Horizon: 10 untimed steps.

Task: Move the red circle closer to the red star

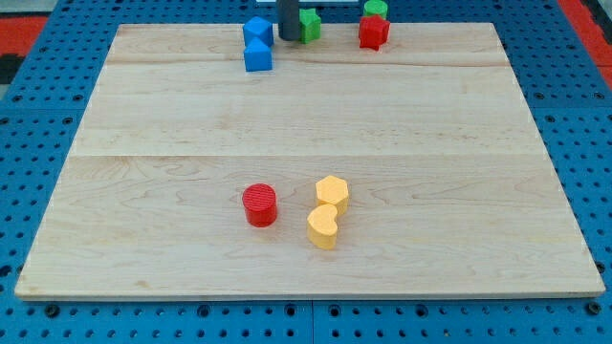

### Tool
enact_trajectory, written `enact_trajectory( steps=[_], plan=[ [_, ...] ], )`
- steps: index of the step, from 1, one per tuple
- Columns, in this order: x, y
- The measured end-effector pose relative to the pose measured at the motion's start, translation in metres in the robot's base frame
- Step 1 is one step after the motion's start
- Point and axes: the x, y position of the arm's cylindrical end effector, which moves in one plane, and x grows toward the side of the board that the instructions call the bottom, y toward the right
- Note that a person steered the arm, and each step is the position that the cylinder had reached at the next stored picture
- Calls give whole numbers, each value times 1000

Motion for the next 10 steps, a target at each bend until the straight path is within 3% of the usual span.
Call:
enact_trajectory(
  steps=[3,5,6,9,10],
  plan=[
    [4,33],
    [126,32],
    [149,23],
    [164,-5],
    [191,-5]
  ],
)
